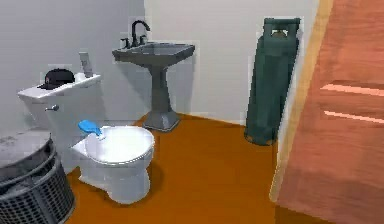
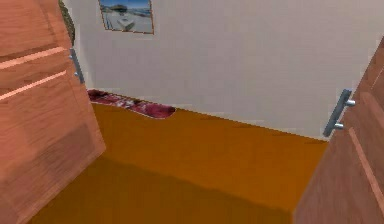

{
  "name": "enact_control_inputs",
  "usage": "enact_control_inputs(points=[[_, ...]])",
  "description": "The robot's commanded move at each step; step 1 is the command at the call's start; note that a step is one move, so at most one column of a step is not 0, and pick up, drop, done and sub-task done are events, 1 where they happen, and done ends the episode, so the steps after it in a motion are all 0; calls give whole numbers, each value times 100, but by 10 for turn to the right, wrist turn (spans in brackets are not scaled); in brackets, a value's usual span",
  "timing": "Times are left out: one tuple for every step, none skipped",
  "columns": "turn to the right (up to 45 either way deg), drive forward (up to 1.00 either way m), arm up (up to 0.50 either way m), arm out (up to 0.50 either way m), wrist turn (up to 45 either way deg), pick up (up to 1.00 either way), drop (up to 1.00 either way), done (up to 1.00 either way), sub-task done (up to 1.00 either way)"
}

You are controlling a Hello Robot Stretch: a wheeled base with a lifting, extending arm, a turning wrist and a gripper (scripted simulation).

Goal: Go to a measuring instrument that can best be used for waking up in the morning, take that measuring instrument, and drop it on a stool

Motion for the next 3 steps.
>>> enact_control_inputs(points=[[450,0,0,0,0,0,0,0,0],[450,0,0,0,0,0,0,0,0],[90,0,0,0,0,0,0,0,0]])
